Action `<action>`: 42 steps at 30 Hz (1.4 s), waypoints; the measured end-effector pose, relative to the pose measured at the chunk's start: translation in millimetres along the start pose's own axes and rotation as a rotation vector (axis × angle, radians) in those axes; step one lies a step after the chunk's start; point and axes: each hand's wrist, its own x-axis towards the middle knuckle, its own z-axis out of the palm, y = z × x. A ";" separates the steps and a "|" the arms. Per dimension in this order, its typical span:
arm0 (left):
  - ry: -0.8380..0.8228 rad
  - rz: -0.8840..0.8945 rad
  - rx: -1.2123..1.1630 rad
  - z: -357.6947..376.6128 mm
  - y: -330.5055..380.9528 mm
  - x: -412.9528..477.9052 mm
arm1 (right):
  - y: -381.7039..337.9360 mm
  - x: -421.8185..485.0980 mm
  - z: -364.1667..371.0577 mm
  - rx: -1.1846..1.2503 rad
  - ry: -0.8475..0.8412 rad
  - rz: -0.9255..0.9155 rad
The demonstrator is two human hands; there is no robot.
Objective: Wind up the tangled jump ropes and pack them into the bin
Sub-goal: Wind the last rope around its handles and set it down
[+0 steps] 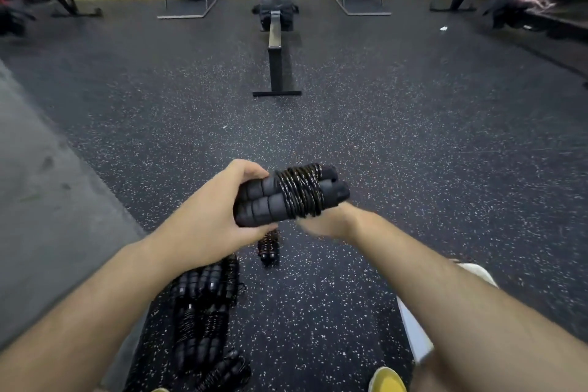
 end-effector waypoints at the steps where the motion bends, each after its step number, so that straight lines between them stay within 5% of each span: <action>1: 0.031 -0.025 0.028 -1.6 -4.2 1.9 | -7.9 1.6 10.5 -0.037 0.009 -0.017; 7: 0.123 -0.052 0.328 -11.8 -50.5 18.0 | -31.6 15.0 48.9 0.012 0.074 -0.134; 12: 0.071 -0.053 0.553 -10.6 -68.4 23.1 | -36.7 2.4 43.5 -0.199 0.065 -0.221; 19: -0.032 -0.021 0.622 -4.0 -75.7 25.0 | -41.5 -21.5 16.0 -0.478 0.372 -0.480; 26: -0.203 0.132 0.469 6.1 -41.7 14.5 | -5.4 20.6 -18.8 -0.585 0.656 -0.611; 32: -0.171 0.138 0.241 4.0 -20.6 0.1 | 15.3 30.0 -24.5 0.107 0.145 -0.376; 35: -0.105 0.037 0.051 4.2 -8.5 -5.0 | 12.9 25.3 -24.5 0.393 0.021 -0.341; 40: 0.073 -0.104 -0.107 9.7 -5.1 -0.8 | 0.7 35.8 1.7 0.078 0.252 -0.341; 42: 0.151 -0.161 -0.139 9.8 -7.0 3.7 | -12.4 39.1 13.7 0.181 0.343 -0.268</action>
